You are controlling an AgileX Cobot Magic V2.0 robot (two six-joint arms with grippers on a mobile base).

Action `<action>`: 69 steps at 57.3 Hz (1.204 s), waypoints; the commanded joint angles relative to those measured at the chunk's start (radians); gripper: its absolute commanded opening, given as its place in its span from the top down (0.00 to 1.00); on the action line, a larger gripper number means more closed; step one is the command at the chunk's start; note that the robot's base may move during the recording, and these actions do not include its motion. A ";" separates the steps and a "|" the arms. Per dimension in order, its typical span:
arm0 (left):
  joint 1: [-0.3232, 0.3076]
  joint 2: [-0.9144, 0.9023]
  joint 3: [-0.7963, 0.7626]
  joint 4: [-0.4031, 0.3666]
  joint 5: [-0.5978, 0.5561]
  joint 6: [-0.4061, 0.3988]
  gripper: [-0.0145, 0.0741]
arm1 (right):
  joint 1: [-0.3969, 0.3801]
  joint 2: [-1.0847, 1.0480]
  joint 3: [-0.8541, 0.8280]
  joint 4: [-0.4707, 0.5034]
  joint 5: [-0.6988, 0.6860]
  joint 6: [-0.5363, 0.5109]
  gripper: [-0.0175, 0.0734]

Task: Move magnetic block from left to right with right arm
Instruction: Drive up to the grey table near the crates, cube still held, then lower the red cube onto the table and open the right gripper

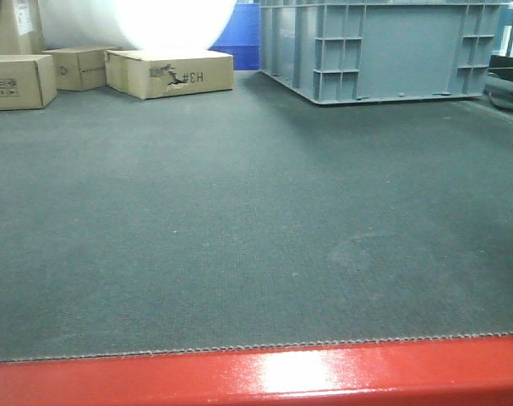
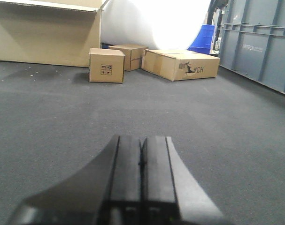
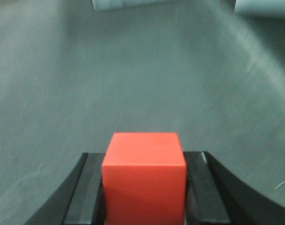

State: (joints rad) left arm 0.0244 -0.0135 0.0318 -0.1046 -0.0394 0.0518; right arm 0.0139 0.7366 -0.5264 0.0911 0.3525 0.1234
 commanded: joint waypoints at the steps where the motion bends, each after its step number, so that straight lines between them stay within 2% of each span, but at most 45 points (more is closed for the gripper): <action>1: -0.008 -0.008 0.008 -0.005 -0.086 0.000 0.98 | 0.069 0.122 -0.095 0.006 -0.049 0.067 0.44; 14: -0.008 -0.008 0.008 -0.005 -0.086 0.000 0.98 | 0.344 0.414 -0.269 0.004 0.015 0.086 0.44; 20: -0.008 -0.008 0.008 -0.005 -0.086 0.000 0.98 | 0.457 0.552 -0.374 -0.022 0.101 0.195 0.44; 32: -0.008 -0.008 0.008 -0.005 -0.086 0.000 0.98 | 0.596 0.788 -0.602 -0.149 0.320 0.476 0.44; 40: -0.008 -0.008 0.008 -0.005 -0.086 0.000 0.98 | 0.659 0.918 -0.755 -0.149 0.464 0.487 0.44; 51: -0.008 -0.008 0.008 -0.005 -0.086 0.000 0.98 | 0.696 1.070 -0.937 -0.131 0.630 0.487 0.44; 59: -0.008 -0.008 0.008 -0.005 -0.086 0.000 0.98 | 0.700 1.163 -1.054 -0.078 0.687 0.489 0.44; 69: -0.008 -0.008 0.008 -0.005 -0.086 0.000 0.98 | 0.706 1.230 -1.134 -0.066 0.703 0.541 0.44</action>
State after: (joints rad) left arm 0.0244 -0.0135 0.0318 -0.1046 -0.0394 0.0518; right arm 0.7198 2.0022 -1.6010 0.0179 1.0465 0.6392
